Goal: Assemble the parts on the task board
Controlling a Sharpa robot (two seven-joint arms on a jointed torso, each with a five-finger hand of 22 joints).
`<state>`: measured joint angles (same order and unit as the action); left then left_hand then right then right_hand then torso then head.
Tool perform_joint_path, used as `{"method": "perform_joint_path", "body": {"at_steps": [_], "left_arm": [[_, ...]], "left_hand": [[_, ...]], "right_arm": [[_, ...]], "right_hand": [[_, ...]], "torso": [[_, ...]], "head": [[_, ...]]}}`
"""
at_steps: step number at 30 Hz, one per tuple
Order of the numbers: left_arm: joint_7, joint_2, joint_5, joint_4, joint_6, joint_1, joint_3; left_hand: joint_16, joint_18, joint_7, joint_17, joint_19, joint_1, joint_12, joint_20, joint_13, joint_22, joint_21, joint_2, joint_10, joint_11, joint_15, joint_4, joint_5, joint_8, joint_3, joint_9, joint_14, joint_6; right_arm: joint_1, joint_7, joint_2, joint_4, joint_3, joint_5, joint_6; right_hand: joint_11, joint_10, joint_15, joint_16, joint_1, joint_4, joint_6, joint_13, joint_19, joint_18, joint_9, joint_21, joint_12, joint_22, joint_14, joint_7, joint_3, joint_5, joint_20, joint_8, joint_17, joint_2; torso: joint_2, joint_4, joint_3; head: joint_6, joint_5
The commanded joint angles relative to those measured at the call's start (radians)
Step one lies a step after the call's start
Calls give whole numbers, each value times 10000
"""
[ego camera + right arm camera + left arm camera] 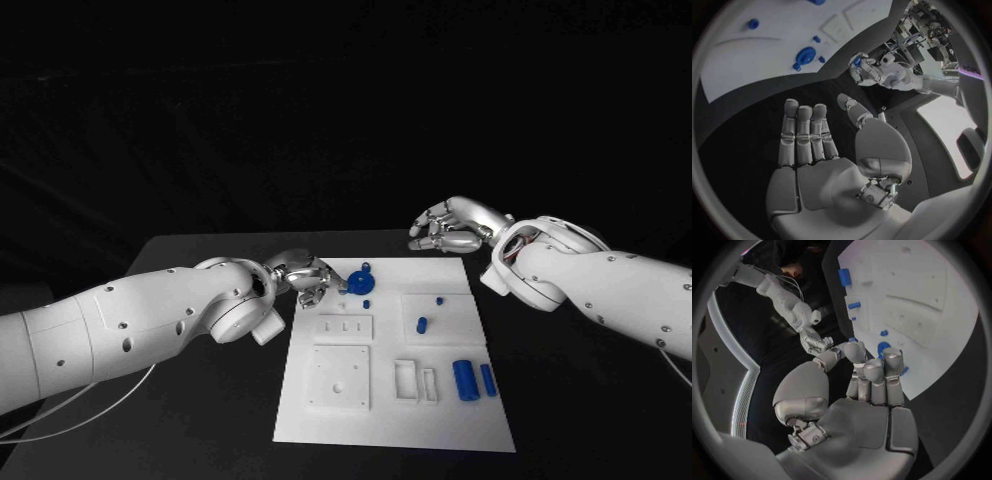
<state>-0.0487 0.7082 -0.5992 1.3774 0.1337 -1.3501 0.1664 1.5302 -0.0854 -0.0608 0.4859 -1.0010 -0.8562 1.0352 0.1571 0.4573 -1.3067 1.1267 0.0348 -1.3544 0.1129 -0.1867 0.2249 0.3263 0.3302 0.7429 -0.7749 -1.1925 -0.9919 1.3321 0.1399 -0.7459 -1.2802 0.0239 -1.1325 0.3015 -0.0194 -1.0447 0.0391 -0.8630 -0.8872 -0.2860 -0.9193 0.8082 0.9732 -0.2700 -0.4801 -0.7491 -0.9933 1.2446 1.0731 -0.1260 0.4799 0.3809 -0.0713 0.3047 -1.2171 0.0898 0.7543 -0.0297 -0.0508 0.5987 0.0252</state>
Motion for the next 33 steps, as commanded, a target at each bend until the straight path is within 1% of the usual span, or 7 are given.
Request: {"method": "perform_joint_path", "body": {"at_steps": [1,13,19,21,24,27,33], "left_arm": [[-1672,-112,-980,-49,361,-194,4],[-3735,-734,-2544,-315,182,-516,290],[-3886,-915,-2769,-293,615,-605,761],[-3876,-1005,-2769,-308,716,-603,761],[-3860,-1087,-2929,-264,826,-597,761],[-3824,-1178,-3000,-252,968,-576,760],[-3780,-1213,-3411,-86,1233,-479,760]], "left_hand": [[-98,-33,640,-26,-133,-207,-120,1155,-38,43,12,-33,-178,19,-330,-96,53,-102,10,-1224,-371,-1788],[-136,-36,693,5,-231,-203,-205,1156,-35,76,11,13,-338,67,-358,-87,217,-190,-97,-1131,-557,-2143],[-71,-42,748,67,-294,-132,-126,1159,43,67,49,5,-416,119,-401,-16,385,-204,-140,-1095,-656,-2367],[-36,-44,767,95,-313,-85,-82,1159,83,63,62,-10,-434,136,-416,1,456,-209,-150,-1084,-685,-2445],[2,-54,788,127,-347,-39,-26,1166,133,52,89,-21,-448,157,-435,37,555,-217,-156,-1072,-717,-2523],[37,-62,806,155,-376,-3,29,1170,182,44,111,-37,-457,175,-451,63,592,-216,-158,-1064,-742,-2597],[101,-84,839,206,-432,38,138,1182,273,32,150,-48,-473,206,-479,95,628,-208,-154,-1058,-793,-2712]], "right_arm": [[89,124,17,456,-14,720,306],[319,171,334,2363,-46,1371,355],[382,328,779,3407,-46,2384,353],[400,355,893,3616,-47,2565,288],[412,407,1077,3909,-47,2784,190],[416,469,1294,4227,-47,2890,101],[416,544,1457,4337,-46,2979,64]], "right_hand": [[-47,32,-16,37,-58,15,-58,-51,-49,82,6,56,52,-23,-59,-89,-51,90,-18,-31,53,13],[-86,46,-58,112,-82,63,36,-281,-92,82,46,196,186,-110,-117,-128,-54,493,-76,-122,295,39],[-344,631,-561,1286,60,65,321,-1367,-1062,213,87,1326,1528,-715,-899,-344,156,472,-485,-257,1432,27],[-392,629,-867,1929,42,22,387,-2124,-1367,246,72,1967,2350,-1134,-1041,-476,237,449,-696,-245,2205,36],[-522,852,-985,2427,64,27,468,-2685,-1680,272,85,2446,3008,-1423,-1297,-513,222,480,-841,-258,2759,18],[-906,1190,-1412,3441,65,32,558,-3786,-2359,386,100,3260,4262,-1903,-1763,-558,271,508,-1111,-235,3859,21],[-1103,917,-1646,4259,-73,30,686,-5162,-2721,345,272,3863,5504,-2243,-1791,-614,173,620,-1356,-226,5085,-3]], "torso": [[-8,7,-23],[-17,-14,-35],[-79,-40,-77],[-107,-56,-91],[-126,-78,-100],[-153,-85,-104],[-193,-124,-121]], "head": [[-27,33],[52,12],[128,4],[168,-6],[197,-30],[234,-74],[280,-102]]}}
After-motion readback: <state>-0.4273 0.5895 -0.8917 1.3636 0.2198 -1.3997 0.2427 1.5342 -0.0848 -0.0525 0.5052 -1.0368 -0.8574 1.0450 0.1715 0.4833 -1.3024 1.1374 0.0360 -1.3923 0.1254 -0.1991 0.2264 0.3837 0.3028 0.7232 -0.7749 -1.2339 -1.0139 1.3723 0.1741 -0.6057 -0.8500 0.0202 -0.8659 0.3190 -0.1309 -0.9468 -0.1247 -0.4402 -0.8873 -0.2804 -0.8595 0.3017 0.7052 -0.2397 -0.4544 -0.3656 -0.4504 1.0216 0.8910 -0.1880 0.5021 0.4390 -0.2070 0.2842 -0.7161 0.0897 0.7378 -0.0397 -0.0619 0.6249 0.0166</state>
